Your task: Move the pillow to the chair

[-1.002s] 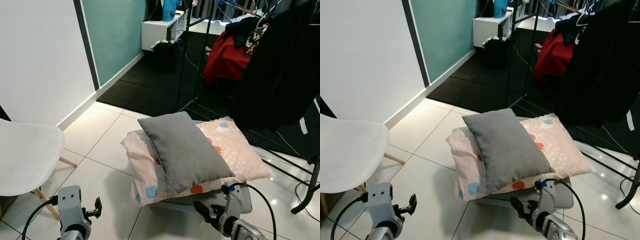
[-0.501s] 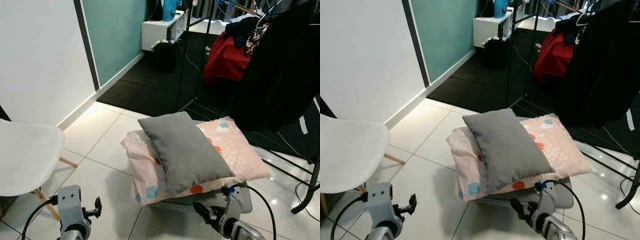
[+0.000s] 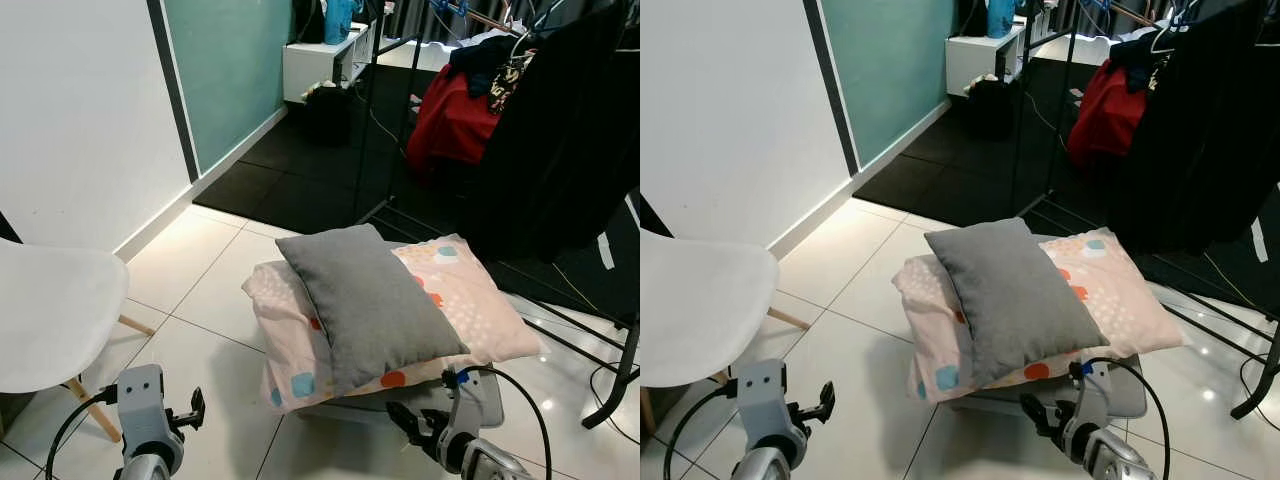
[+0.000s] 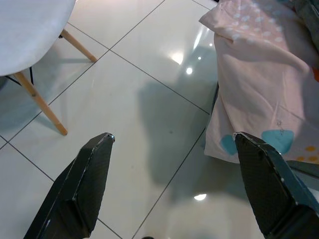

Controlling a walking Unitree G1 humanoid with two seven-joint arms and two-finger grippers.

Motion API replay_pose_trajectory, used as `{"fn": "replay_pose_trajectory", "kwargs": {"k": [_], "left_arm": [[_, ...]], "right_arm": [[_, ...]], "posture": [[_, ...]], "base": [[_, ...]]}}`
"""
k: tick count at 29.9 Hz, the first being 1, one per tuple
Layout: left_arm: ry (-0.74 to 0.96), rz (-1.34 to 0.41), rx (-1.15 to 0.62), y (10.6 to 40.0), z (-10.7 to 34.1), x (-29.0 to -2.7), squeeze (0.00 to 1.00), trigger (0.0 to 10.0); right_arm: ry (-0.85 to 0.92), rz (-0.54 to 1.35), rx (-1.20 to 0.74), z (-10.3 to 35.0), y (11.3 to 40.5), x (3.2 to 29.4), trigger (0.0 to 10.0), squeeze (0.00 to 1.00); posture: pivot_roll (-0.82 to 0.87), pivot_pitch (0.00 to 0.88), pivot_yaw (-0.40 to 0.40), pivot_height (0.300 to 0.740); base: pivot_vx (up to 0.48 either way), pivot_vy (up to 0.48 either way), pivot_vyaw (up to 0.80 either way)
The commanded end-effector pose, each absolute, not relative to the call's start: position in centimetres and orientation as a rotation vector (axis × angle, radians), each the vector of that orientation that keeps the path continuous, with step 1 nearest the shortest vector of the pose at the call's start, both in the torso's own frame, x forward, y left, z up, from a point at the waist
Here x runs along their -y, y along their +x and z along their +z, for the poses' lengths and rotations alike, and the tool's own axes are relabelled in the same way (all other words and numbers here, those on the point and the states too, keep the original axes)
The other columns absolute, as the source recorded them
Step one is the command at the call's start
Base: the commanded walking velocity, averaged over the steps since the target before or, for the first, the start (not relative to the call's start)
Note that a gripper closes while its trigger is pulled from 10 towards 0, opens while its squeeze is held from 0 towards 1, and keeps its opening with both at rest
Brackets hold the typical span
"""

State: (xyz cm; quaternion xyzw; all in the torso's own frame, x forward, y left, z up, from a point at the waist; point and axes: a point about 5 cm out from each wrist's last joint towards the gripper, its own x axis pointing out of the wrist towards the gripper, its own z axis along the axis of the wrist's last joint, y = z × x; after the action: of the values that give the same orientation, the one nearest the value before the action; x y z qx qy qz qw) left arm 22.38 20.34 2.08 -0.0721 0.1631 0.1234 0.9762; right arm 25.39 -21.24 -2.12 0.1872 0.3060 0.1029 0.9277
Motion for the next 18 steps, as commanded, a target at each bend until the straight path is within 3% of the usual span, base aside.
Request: {"fn": "replay_pose_trajectory", "kwargs": {"k": [1,18], "left_arm": [[-0.136,0.255,-0.363,21.89,1.38,-20.50,0.00,10.0],[-0.130,0.242,-0.377,21.80,0.85,-20.49,0.00,10.0]], "right_arm": [[0.380,0.202,-0.632,-2.24,25.19,21.65,10.0,0.00],[0.379,0.204,-0.630,-2.32,25.09,21.63,10.0,0.00]], "posture": [[-0.07,0.058,-0.035,0.740],[-0.07,0.039,-0.031,0.740]], "base": [[0.000,0.000,0.00],[0.000,0.000,0.00]]}}
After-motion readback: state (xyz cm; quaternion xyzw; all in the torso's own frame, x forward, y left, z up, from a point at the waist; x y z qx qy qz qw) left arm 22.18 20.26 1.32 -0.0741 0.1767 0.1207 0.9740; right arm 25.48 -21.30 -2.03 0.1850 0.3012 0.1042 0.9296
